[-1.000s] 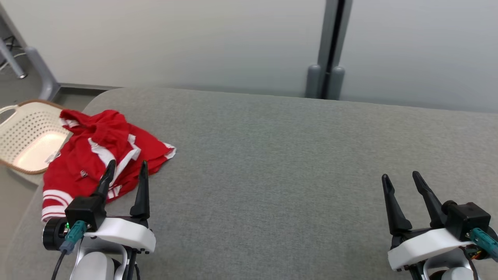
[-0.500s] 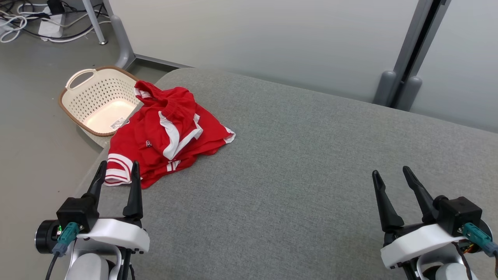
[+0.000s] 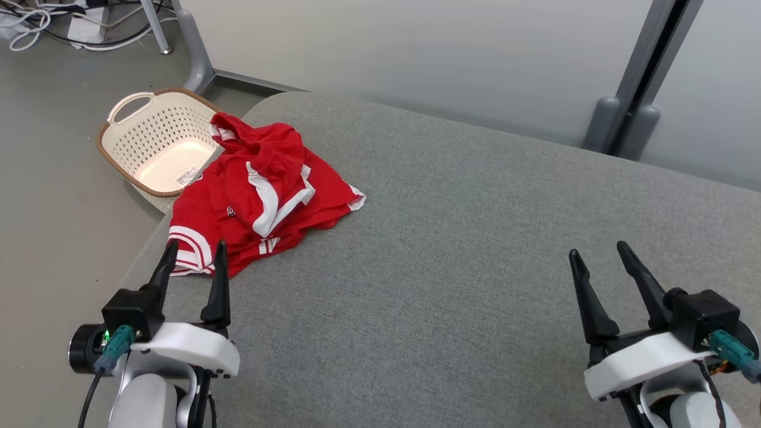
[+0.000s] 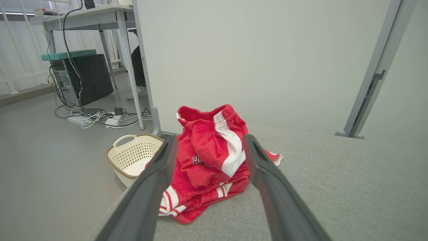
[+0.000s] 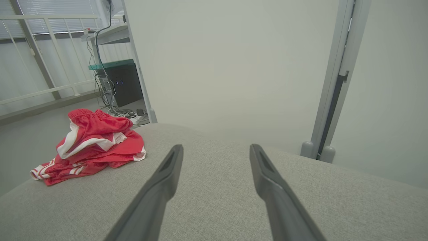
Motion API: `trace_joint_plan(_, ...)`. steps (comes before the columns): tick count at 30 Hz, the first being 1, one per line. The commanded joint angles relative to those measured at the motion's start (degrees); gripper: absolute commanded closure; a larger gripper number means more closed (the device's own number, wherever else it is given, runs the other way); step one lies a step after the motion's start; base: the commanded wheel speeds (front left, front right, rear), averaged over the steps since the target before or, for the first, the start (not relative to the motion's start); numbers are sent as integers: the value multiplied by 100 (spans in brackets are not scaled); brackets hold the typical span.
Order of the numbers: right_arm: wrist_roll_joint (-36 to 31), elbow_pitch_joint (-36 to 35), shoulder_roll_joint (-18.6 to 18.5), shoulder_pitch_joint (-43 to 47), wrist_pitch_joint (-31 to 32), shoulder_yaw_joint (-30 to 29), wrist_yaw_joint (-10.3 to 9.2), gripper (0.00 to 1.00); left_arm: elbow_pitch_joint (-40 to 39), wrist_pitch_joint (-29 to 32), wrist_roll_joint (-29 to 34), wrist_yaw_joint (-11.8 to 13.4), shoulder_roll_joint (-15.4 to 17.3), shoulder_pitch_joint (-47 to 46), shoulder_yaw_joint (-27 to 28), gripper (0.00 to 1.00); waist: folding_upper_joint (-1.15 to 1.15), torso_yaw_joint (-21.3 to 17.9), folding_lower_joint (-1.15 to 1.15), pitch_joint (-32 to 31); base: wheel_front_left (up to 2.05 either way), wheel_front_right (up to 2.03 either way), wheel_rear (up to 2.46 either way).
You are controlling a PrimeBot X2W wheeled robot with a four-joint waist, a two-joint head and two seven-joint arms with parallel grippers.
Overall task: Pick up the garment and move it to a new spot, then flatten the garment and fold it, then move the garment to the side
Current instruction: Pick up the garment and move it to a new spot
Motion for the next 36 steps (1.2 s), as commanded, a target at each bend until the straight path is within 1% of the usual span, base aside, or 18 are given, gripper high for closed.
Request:
trace_joint_plan(1,-35,-92,-75,-122,42,8,0,0,126,-11,-55,-23,12,-254,-65,0,0,-38,0,140,0,0,0)
trace_joint_plan(7,-133,-417,-246,-406,248,88,0,0,838,-8,-179,-41,5,-1019,-330,0,0,-254,0,759,0,0,0)
trace_joint_plan(11,-154,-632,-361,-620,375,104,0,0,1617,13,-329,-44,5,-1741,-340,0,0,-467,0,1245,0,0,0)
trace_joint_plan(14,-196,-776,-456,-737,437,9,0,0,2256,27,-436,-37,13,-2342,-297,0,0,-539,0,1585,0,0,0)
trace_joint_plan(18,-204,-902,-532,-844,487,-37,0,0,3092,47,-499,90,106,-2940,-209,0,0,-636,0,1901,0,0,0)
trace_joint_plan(21,-217,-950,-562,-902,481,-51,0,0,3580,35,-613,188,194,-3304,-81,0,0,-698,0,2029,0,0,0)
trace_joint_plan(22,-222,-952,-571,-923,468,-64,0,0,3687,23,-629,231,234,-3378,-48,44,0,-716,0,2049,0,0,0)
trace_joint_plan(23,-219,-955,-568,-939,454,-83,0,0,3756,11,-648,269,268,-3442,-15,93,0,-730,0,2064,0,0,0)
trace_joint_plan(24,-212,-954,-562,-946,438,-99,0,0,3812,4,-663,275,294,-3475,8,100,0,-740,0,2068,0,0,0)
trace_joint_plan(26,-203,-932,-554,-958,432,-131,0,0,3865,-9,-730,265,349,-3515,87,100,0,-763,0,2062,0,0,0)
trace_joint_plan(28,-223,-922,-535,-976,382,-173,0,0,3637,-12,-769,308,439,-3480,198,100,0,-795,0,2031,0,0,0)
trace_joint_plan(31,-225,-878,-506,-967,313,-238,0,0,3119,-5,-764,347,489,-3189,378,100,0,-850,0,1936,0,0,0)
trace_joint_plan(36,-163,-759,-407,-857,183,-299,0,0,2027,-9,-619,366,540,-2651,619,100,0,-1027,0,1630,0,0,0)
